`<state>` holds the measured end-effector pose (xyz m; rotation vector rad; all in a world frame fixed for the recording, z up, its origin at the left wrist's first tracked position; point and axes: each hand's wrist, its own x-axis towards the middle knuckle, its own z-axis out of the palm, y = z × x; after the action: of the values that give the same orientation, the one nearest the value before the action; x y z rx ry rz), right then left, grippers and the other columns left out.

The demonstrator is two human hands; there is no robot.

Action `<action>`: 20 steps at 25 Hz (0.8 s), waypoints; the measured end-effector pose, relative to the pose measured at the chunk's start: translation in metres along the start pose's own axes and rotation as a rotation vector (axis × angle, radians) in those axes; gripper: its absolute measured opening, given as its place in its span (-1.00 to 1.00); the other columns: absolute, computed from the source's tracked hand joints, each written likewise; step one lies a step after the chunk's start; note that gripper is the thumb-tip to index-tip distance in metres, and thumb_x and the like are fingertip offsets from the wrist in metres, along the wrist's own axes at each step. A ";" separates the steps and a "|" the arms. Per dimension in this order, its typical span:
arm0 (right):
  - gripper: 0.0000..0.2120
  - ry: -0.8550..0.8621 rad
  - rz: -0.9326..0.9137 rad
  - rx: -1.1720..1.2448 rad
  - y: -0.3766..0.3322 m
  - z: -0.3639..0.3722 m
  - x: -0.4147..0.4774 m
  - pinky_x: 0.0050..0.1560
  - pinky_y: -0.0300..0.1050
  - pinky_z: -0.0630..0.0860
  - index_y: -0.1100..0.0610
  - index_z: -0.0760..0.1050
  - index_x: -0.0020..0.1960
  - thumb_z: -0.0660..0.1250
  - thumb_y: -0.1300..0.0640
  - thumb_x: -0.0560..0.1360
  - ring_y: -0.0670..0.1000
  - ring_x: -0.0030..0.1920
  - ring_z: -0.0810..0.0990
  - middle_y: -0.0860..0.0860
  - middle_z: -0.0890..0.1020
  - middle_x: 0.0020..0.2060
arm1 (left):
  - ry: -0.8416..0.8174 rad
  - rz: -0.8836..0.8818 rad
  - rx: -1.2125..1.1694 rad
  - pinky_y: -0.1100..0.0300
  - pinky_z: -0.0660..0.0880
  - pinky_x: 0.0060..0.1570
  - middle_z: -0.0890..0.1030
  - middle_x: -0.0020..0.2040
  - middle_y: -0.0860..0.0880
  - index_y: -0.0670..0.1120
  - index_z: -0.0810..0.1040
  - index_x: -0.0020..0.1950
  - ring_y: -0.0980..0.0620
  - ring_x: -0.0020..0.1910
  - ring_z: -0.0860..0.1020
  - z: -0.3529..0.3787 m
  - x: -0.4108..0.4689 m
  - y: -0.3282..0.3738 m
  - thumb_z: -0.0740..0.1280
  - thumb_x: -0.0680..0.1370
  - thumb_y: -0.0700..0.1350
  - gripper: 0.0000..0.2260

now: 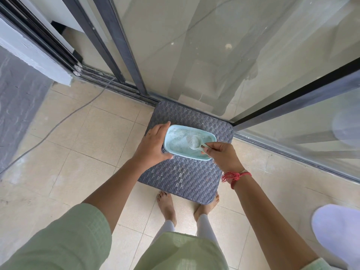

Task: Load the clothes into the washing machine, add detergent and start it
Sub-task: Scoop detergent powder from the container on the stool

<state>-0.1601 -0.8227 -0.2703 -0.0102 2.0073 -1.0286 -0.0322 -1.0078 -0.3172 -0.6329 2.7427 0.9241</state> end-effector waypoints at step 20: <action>-0.85 0.073 -0.194 0.625 -0.022 -0.118 -0.282 -0.31 -0.28 0.26 0.11 0.61 -0.15 0.29 0.25 0.53 -0.15 -0.35 0.34 0.01 0.51 -0.29 | 0.313 0.214 -0.185 0.22 0.28 0.21 0.46 0.22 -0.14 -0.14 0.40 0.36 -0.07 0.21 0.42 -0.097 -0.131 0.191 0.37 0.47 -0.13 -0.54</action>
<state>-0.0713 -0.6580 -0.0271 0.1715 1.6906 -1.7647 -0.0033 -0.8861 -0.0997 -0.5621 3.0735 1.2326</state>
